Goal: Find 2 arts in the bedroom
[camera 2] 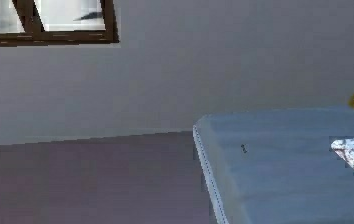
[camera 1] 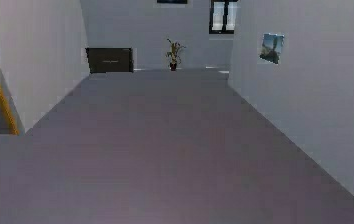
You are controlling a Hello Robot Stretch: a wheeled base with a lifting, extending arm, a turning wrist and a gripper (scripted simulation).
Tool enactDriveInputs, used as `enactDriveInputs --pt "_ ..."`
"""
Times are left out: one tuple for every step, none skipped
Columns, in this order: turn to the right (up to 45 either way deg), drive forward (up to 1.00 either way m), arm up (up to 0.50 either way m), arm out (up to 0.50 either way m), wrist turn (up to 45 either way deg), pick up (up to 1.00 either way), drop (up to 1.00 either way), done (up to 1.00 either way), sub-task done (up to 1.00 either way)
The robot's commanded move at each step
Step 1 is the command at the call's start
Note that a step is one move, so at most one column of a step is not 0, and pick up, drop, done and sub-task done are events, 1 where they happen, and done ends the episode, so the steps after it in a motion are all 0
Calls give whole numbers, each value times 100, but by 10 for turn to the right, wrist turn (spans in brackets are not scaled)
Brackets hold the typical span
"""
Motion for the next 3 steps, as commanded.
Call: enactDriveInputs --pt "210 0 0 0 0 0 0 0 0" --pt "0 100 0 0 0 0 0 0 0" --pt "30 0 0 0 0 0 0 0 0"
